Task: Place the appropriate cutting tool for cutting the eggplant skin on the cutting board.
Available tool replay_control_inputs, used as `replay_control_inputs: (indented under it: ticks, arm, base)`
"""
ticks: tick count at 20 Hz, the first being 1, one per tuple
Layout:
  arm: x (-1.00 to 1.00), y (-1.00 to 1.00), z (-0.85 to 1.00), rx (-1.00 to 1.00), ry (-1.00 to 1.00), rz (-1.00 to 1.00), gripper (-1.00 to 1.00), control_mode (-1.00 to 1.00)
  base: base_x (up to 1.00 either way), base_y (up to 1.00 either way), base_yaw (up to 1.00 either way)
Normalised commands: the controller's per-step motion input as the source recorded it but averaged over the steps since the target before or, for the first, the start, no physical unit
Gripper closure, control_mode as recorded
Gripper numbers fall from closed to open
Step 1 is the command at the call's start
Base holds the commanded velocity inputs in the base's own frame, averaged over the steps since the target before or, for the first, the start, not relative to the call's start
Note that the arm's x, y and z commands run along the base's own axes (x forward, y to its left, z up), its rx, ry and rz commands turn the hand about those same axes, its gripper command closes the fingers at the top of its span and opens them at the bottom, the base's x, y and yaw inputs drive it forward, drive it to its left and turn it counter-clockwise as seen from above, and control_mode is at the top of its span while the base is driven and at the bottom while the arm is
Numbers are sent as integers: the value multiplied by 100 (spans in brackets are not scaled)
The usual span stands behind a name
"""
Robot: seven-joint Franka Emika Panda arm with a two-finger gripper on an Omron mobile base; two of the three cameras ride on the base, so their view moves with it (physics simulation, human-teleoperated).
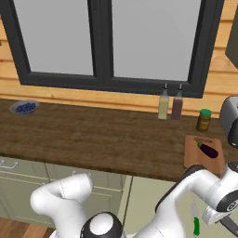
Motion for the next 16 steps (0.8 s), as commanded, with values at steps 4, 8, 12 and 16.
replay_control_inputs:
  ticks: [4,8,12,16]
  arm:
    - [3,0,100,7,0,7,100,-100]
    - [49,0,100,10,0,6,100,-100]
    - [95,0,54,15,0,9,100,-100]
    - [100,0,15,12,0,8,100,-100]
  base:
    - [0,0,0]
    - [0,0,0]
    - [0,0,0]
    - [0,0,0]
